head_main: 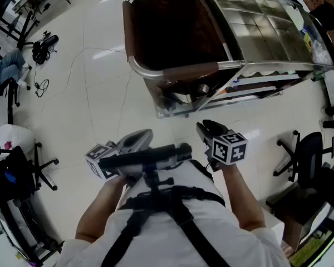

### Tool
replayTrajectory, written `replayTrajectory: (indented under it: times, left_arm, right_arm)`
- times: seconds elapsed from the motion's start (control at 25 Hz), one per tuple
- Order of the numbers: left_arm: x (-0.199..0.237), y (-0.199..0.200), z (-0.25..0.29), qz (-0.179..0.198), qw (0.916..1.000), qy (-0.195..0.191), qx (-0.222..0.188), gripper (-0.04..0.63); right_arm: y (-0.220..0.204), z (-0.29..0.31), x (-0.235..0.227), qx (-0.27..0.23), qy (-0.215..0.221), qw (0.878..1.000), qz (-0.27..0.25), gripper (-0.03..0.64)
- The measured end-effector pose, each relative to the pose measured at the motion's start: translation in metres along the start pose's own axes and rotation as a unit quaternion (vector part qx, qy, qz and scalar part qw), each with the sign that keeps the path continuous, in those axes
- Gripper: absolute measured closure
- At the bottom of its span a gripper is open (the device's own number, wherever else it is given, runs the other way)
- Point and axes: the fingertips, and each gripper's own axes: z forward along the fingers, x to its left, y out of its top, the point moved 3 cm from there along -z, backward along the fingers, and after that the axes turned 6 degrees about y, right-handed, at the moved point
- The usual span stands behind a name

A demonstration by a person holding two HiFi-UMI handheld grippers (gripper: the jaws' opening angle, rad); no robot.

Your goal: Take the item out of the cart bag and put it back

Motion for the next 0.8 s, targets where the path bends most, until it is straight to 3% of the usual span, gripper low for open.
replayTrajectory:
  times: [0.8]
  left_arm:
    - [-0.005,-0.004,0.003,0.008,0.9998,-0.011,0.013,0.591]
  right_arm:
    - [0.002,-0.013,-0.006,-0.015,-0.020,1.000,0.010,0.503]
